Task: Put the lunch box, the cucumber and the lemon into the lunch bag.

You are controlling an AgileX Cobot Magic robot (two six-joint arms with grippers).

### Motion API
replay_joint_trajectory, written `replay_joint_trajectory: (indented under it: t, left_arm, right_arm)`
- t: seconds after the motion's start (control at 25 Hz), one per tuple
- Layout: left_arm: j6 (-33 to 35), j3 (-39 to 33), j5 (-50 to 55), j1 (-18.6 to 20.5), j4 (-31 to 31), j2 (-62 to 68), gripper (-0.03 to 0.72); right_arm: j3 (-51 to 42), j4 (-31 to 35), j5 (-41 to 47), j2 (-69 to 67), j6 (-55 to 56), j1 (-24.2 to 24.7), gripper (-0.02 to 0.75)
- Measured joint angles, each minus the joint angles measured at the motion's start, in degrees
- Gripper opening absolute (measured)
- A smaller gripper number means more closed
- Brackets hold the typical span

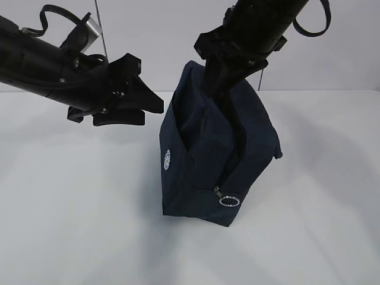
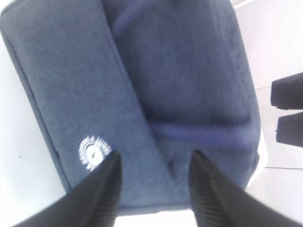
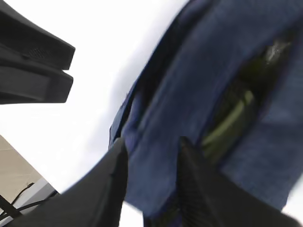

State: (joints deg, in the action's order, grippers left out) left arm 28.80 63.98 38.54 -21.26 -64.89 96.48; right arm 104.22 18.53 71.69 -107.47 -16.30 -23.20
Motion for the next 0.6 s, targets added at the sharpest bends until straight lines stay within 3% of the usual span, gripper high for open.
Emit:
replay_joint_trajectory:
  t: [0.32,0.6]
  left_arm:
    - [0.11,0.0,-0.43,0.0,0.72,-0.37,0.4]
    - [0.44,0.0,0.6,0.72,7.22,-9.14,0.402]
  right_arm:
    - [0.0,-0.5,-0.13,0.03,0.0,0.0,0.28]
    - [0.0,-1.98,-0.13,1.83,0.76,0.0,0.281]
